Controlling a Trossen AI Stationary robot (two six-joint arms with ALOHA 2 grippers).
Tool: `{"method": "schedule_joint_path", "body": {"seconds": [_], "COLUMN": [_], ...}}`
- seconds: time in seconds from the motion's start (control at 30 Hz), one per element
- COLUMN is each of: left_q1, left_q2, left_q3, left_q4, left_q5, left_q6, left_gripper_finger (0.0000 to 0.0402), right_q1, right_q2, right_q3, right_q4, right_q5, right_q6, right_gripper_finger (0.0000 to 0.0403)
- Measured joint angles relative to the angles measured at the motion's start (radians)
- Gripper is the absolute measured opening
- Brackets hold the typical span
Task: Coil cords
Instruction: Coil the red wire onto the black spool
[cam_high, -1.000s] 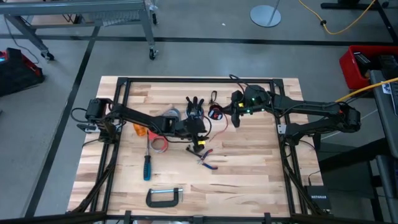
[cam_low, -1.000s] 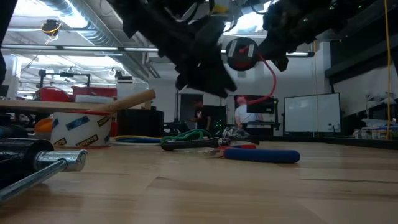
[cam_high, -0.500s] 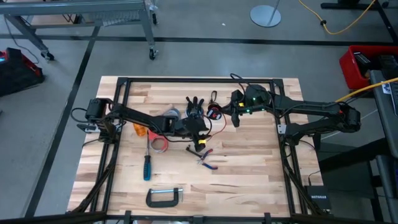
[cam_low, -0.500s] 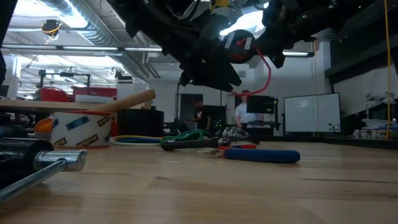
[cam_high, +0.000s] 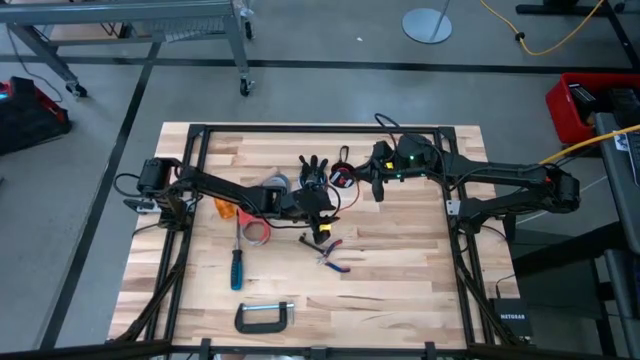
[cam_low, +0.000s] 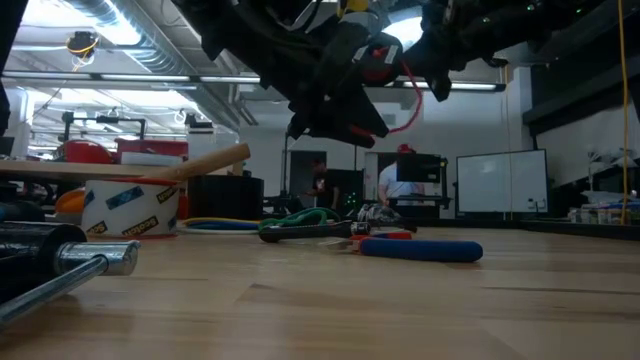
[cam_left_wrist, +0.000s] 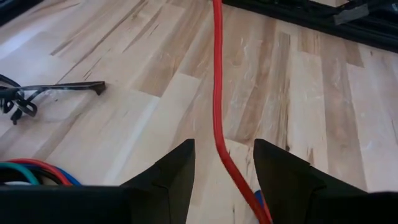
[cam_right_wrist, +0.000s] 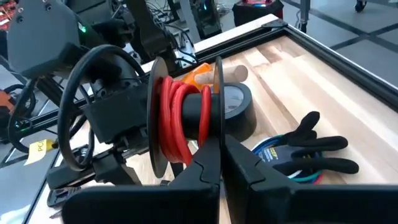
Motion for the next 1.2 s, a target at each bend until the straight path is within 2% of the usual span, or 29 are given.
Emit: {"method": "schedule_joint_path", "body": {"seconds": [0.2, 0.3, 0.57, 0.93, 1.2], "left_q1": [0.000, 0.000, 0.000, 0.002, 0.033], "left_q2": [0.000, 0.000, 0.000, 0.001, 0.002], "left_q3": [0.000, 0.000, 0.000, 0.000, 0.000], "left_q4": [-0.015, -0.044, -0.082, -0.213, -0.237], "left_q5": [0.000, 0.000, 0.000, -0.005, -0.071], "left_q6": [0.015, 0.011, -0.037, -0.148, -0.190], "left_gripper_finger": [0.0156, 0.0138, 0.0012, 0.0003, 0.0001], "right_q1": [0.000, 0.000, 0.000, 0.000, 0.001], "right_q2": [0.000, 0.000, 0.000, 0.000, 0.000], "right_q3": [0.000, 0.000, 0.000, 0.000, 0.000], "right_q4": [-0.004, -0.005, -0.037, -0.303, -0.508], "right_q5": [-0.014, -0.023, -0.023, -0.052, -0.056], "right_q6": [0.002, 0.002, 0.000, -0.033, -0.036], "right_gripper_finger": [0.0004, 0.0004, 0.0005, 0.0005, 0.0005]}}
